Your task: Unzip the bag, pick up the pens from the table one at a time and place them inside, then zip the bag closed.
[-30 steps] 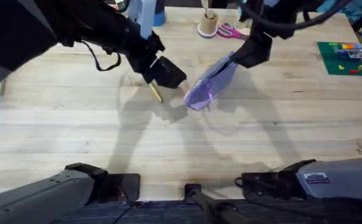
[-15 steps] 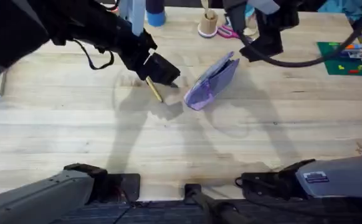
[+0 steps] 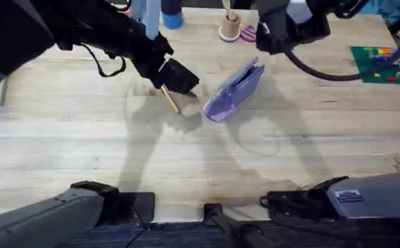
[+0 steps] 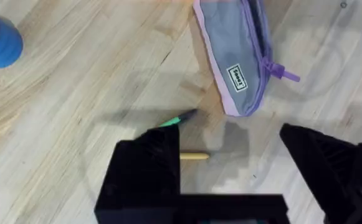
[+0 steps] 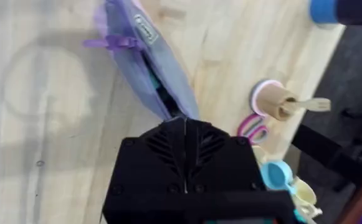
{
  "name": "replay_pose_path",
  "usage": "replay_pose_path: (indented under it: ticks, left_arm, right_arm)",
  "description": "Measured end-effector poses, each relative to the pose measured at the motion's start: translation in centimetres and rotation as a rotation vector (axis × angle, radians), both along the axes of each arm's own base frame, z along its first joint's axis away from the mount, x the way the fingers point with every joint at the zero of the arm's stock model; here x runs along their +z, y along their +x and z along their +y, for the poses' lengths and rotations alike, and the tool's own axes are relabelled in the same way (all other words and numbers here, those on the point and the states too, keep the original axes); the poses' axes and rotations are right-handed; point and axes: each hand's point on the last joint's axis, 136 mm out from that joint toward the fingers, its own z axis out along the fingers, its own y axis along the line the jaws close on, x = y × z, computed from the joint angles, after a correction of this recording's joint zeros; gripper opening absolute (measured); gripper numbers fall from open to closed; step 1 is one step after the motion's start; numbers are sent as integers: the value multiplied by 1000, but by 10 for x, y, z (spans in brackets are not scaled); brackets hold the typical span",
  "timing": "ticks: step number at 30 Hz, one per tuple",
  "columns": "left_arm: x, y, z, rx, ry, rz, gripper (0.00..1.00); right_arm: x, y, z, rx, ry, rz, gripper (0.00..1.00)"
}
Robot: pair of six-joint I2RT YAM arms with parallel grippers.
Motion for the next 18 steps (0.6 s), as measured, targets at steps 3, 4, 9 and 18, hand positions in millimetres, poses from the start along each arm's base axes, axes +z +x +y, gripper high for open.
replay_pose_path:
  ticks: [3, 4, 9, 18]
  left_arm:
    - [0, 0, 0, 0, 0, 0, 995]
    - [0, 0, 0, 0, 0, 0, 995]
    - [0, 0, 0, 0, 0, 0, 995]
    - [0, 0, 0, 0, 0, 0, 995]
  right_arm:
    - [-8, -4, -1, 20, -19, 40, 30]
    - [-11, -3, -1, 25, -23, 49, 30]
    - [-39, 6, 2, 34, -51, 124, 30]
    - [-70, 9, 3, 41, -84, 221, 30]
